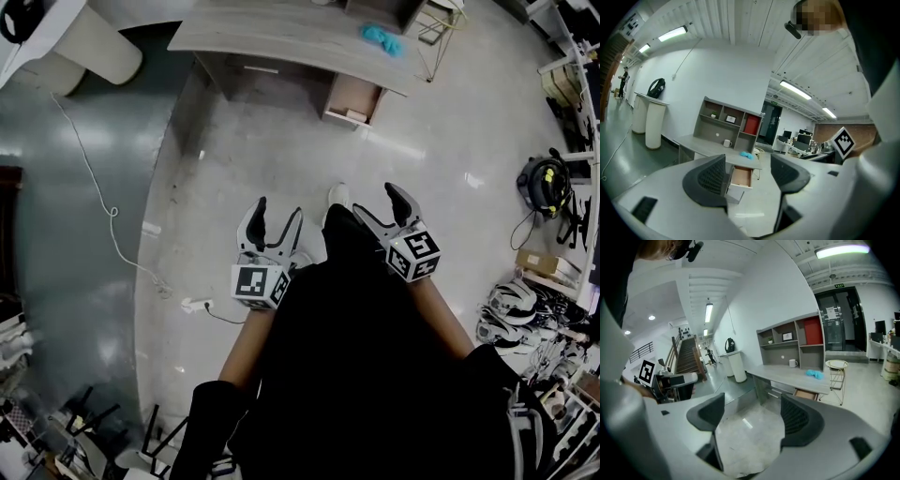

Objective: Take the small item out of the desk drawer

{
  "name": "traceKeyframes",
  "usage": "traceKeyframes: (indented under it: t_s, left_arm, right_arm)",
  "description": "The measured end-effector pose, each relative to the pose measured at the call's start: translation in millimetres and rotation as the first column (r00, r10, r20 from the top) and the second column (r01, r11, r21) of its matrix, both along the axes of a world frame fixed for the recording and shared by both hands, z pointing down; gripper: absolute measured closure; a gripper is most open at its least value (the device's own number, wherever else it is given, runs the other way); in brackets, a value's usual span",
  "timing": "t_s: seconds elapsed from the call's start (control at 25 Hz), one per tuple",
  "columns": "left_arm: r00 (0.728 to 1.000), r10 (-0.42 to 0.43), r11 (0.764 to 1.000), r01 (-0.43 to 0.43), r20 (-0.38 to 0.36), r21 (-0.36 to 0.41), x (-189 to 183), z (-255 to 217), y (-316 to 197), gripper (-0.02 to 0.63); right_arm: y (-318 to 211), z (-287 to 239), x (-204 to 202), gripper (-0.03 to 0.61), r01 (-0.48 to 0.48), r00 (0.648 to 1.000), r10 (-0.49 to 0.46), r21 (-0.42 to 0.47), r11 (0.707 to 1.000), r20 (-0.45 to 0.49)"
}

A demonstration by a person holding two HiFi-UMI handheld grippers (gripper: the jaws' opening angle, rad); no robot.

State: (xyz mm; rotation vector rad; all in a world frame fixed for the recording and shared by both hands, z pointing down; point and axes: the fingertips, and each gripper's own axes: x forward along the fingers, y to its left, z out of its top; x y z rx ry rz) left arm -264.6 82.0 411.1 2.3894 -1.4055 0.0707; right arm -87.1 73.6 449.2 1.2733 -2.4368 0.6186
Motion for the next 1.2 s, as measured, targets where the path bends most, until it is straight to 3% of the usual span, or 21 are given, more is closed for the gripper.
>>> traceKeyframes:
  t_s: [0.52, 1.0, 1.2]
  left_arm:
    - [0.999, 0.032, 0.999, -0.032, 0.036, -0.015, 73.3, -2.5, -149.9, 0.333]
    - [0.989, 0.098, 0.993, -0.09, 0.11, -0.082, 123.4, 8.7, -230.7, 0.333]
    - [0.964, 0.19, 0.981, -0.178, 0.186, -0.079, 167.5, 18.1, -258.3, 0.333]
  right_arm:
    - [-158.5, 1.3, 70.3, 0.219, -0.022, 0.999, 0.022, -0.004, 1.0, 0.028]
    - [-226.7, 12.0, 140.4, 0.222, -0.118, 0.99, 0.12, -0.029, 0.993, 0.07]
    - [-245.9, 18.3, 168.3, 0.224, -0.14, 0.985, 0.144, -0.039, 0.989, 0.098]
